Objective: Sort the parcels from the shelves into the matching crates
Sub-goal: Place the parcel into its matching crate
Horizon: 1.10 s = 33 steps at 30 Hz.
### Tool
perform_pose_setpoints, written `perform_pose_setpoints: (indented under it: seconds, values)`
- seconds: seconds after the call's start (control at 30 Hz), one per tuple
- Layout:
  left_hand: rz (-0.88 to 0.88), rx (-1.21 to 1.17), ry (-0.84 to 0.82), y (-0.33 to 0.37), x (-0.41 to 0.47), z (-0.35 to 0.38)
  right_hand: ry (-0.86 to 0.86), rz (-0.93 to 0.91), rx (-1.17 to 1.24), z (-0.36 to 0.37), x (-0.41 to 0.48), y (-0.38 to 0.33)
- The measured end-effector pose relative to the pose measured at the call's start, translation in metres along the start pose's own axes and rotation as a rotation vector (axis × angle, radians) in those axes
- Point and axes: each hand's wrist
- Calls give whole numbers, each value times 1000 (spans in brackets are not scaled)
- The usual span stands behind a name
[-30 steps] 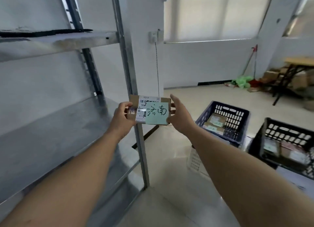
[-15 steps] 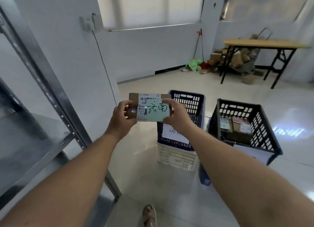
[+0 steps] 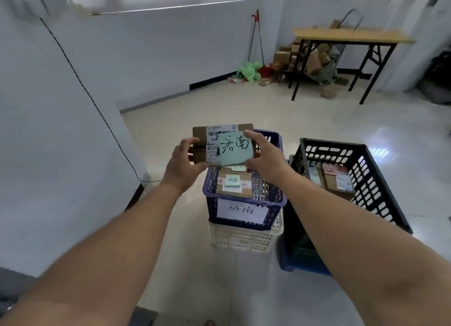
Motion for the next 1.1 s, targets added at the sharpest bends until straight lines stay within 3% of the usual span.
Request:
perform_pose_setpoints:
  seconds: [0.37,1.1]
  values:
    - [-88,15,-212,-39,115,83,51,120,-202,-11,96,72]
    - [-471,248,-444,-152,236,249,-235,420,-135,31,259,272]
Point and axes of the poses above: each hand's wrist, its own x-axis towards the middle knuckle, its own z-axis out of the palm, y = z × x, and after that the axes turned 1 degree about -y, right-handed
